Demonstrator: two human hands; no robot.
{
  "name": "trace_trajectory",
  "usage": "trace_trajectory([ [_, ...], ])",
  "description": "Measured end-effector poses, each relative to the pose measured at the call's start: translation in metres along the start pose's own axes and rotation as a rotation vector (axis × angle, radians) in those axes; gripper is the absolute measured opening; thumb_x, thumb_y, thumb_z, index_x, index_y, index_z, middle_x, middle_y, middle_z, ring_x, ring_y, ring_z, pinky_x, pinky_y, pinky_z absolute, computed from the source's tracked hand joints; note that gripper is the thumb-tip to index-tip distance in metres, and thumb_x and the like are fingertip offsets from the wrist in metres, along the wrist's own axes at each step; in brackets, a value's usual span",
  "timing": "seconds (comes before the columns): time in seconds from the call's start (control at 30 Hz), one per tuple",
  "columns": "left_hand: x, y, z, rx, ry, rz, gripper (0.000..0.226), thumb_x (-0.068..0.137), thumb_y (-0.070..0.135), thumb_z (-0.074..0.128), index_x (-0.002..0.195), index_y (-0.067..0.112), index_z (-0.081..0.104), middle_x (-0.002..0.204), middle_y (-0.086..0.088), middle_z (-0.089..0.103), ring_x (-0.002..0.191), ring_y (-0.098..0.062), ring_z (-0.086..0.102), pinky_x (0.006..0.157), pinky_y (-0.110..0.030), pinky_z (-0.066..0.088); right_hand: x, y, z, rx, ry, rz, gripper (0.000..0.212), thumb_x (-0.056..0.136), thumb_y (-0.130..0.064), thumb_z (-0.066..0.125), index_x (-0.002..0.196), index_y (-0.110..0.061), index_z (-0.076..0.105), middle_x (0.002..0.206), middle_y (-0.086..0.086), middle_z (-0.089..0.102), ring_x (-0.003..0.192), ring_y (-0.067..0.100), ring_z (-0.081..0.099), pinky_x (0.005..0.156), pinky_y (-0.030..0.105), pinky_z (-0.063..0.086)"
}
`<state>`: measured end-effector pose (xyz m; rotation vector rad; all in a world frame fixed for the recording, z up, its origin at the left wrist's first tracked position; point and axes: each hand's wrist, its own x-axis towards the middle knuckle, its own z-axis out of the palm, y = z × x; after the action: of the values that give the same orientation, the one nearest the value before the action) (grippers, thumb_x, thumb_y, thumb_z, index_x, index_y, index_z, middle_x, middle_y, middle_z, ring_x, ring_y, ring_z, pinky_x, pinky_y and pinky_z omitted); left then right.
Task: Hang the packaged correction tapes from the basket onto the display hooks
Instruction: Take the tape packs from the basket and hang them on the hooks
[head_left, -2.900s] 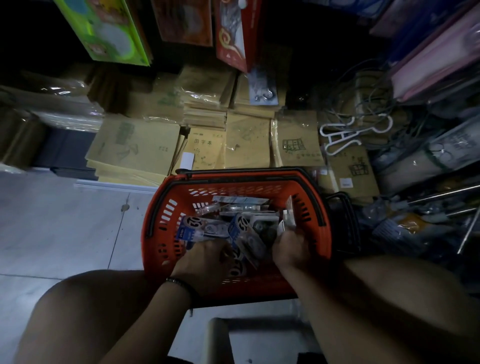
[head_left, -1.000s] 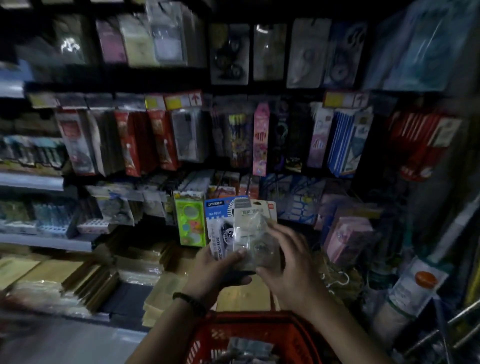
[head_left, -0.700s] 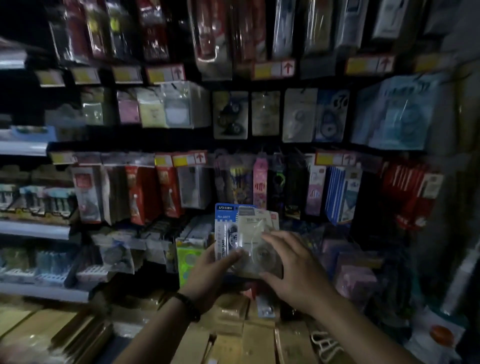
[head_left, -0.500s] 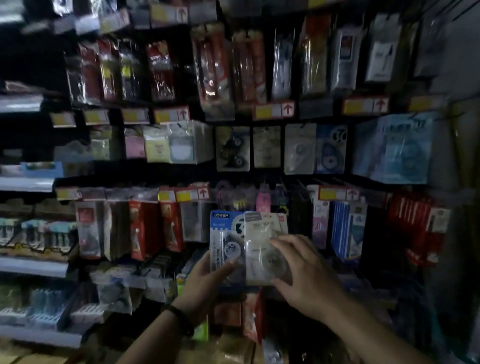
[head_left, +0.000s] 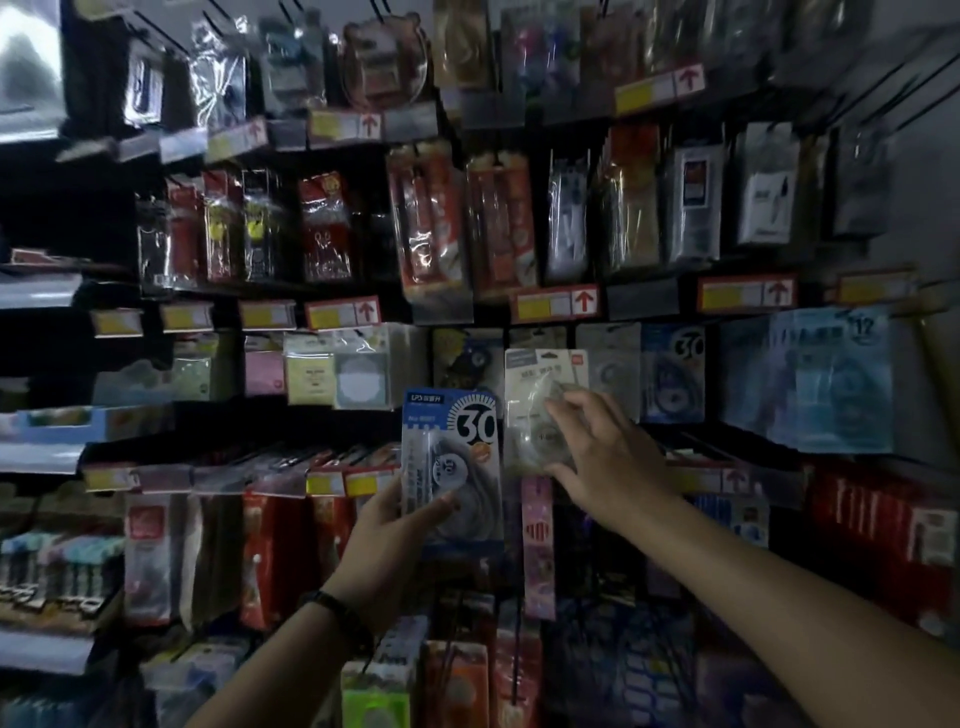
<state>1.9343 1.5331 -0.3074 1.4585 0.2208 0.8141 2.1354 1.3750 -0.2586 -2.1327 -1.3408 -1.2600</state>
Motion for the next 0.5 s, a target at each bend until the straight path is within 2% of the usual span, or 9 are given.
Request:
trace_trajectory([
  [0.13,0.012,0.01,0.005,-0.014,-0.015,-0.021,0.03,0.098,0.009,0.067,0.128,0.015,0.069,0.12,-0.013,0.078,0.109,-0.036,0.076,0.095,-0.061,0.059,0.023,0.004,0.009,-0.116,0.048,0.002,0.078,0.078,-0.021,0.086,0.146,-0.012,0.048,0.144,0.014,0.045,0.139,0.034,0.042,0.091,0.046,0.06],
  [0.23,0.018,0.014,0.008,-0.017,-0.023,-0.008,0.029,0.098,0.009,0.066,0.127,0.014,0.069,0.119,-0.014,0.079,0.108,-0.034,0.077,0.097,-0.061,0.059,0.036,0.008,0.012,-0.16,0.099,0.015,0.078,0.077,-0.016,0.087,0.146,-0.01,0.05,0.143,0.017,0.047,0.138,0.035,0.042,0.09,0.045,0.059],
  [0.3,0.019,0.016,0.01,-0.034,-0.025,-0.019,0.028,0.098,0.008,0.066,0.125,0.016,0.069,0.116,-0.012,0.08,0.104,-0.033,0.078,0.091,-0.059,0.062,0.044,0.01,0.015,-0.163,0.109,0.002,0.081,0.074,-0.014,0.089,0.145,-0.009,0.051,0.142,0.017,0.048,0.136,0.036,0.045,0.087,0.047,0.059],
  [0.37,0.02,0.017,0.01,-0.051,-0.032,-0.033,0.028,0.098,0.008,0.065,0.125,0.017,0.068,0.114,-0.01,0.08,0.102,-0.033,0.079,0.088,-0.059,0.063,0.049,0.01,0.018,-0.158,0.112,-0.011,0.083,0.072,-0.015,0.09,0.145,-0.009,0.051,0.141,0.018,0.049,0.135,0.037,0.046,0.085,0.047,0.06],
  [0.5,0.021,0.015,0.008,-0.061,-0.026,-0.051,0.03,0.097,0.01,0.065,0.127,0.015,0.067,0.115,-0.011,0.08,0.104,-0.034,0.078,0.092,-0.062,0.061,0.048,0.006,0.021,-0.131,0.116,-0.054,0.08,0.076,-0.026,0.084,0.147,-0.01,0.049,0.143,0.018,0.048,0.137,0.037,0.044,0.089,0.052,0.058],
])
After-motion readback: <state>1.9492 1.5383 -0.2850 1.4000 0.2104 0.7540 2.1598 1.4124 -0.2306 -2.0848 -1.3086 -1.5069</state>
